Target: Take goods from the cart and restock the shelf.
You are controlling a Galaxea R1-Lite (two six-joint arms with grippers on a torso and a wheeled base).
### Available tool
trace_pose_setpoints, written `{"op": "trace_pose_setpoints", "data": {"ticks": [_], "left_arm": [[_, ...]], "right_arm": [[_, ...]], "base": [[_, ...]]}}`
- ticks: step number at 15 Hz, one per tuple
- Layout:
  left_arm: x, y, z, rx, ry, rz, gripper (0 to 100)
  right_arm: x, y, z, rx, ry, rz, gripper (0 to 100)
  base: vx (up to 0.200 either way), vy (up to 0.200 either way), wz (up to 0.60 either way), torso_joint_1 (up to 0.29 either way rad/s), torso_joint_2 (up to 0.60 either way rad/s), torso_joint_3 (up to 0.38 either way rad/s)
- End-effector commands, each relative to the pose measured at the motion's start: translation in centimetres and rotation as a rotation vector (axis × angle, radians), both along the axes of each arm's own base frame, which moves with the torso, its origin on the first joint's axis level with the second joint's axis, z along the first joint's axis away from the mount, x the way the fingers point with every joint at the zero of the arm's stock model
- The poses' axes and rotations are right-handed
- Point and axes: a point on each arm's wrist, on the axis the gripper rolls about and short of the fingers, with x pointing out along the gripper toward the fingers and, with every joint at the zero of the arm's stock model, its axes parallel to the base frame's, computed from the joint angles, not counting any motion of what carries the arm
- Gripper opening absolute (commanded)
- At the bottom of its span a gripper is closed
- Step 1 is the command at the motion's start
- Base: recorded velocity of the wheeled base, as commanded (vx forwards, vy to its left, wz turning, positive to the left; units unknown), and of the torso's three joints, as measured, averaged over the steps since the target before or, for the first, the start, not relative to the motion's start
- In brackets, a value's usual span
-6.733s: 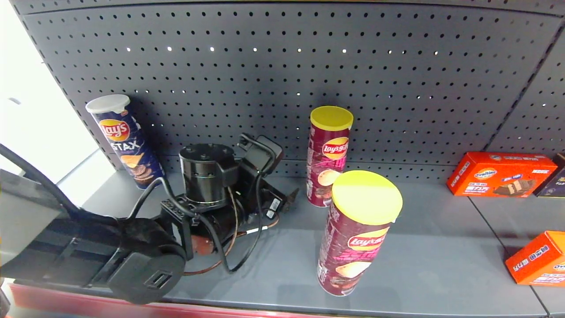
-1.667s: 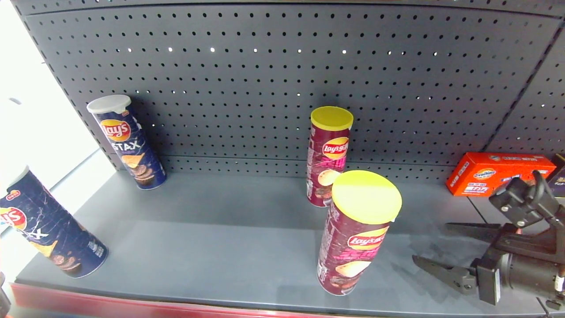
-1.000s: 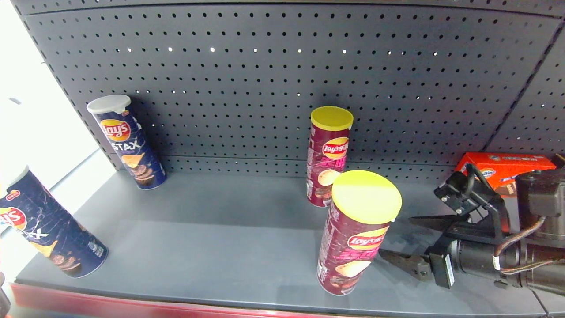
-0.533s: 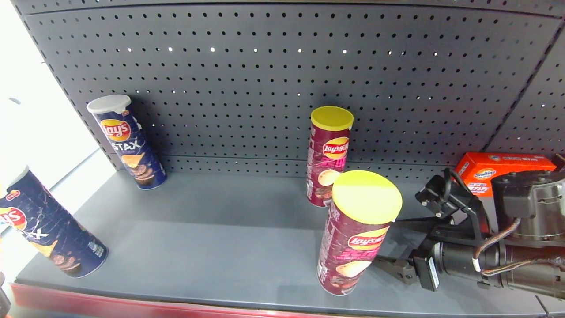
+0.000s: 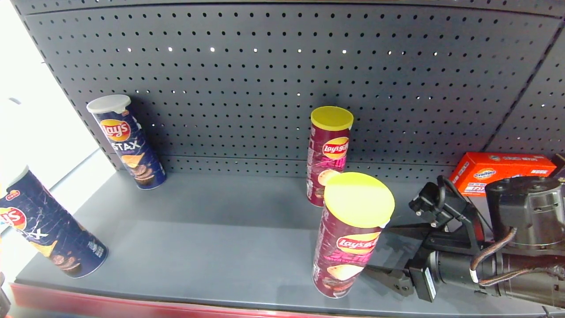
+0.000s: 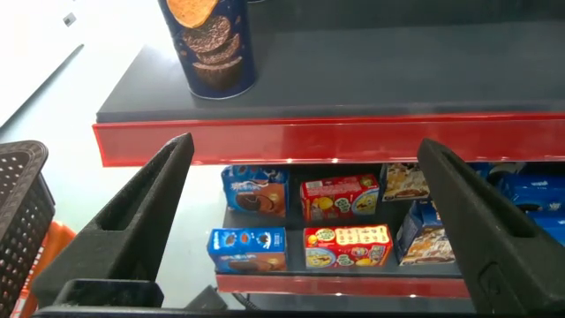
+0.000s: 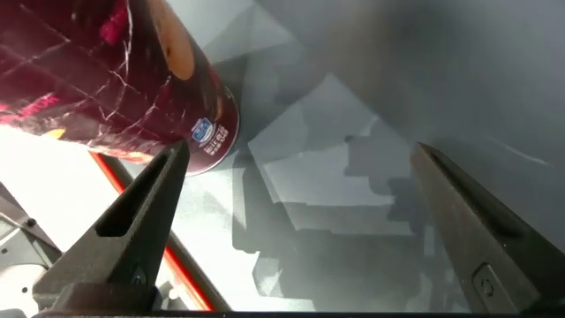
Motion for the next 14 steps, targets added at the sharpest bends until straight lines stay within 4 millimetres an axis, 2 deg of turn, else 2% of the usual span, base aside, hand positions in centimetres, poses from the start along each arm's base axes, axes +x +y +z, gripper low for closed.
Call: {"op": "trace_pose_setpoints", "data": {"ticks": [1, 14], "left_arm": [[0.01, 0.00, 0.01, 0.000, 0.001, 0.000, 100], [0.01, 0.00, 0.01, 0.000, 0.001, -0.001, 100]], "right_arm": [[-0.16, -0.19, -0.01, 0.001, 0.000, -0.003, 100], [0.20, 0.34, -0.27, -0.004, 0.007, 0.010, 100]], "base": [[0.000, 0.000, 0.00, 0.000, 0.00, 0.000], [0.000, 0.000, 0.00, 0.000, 0.00, 0.000]]}}
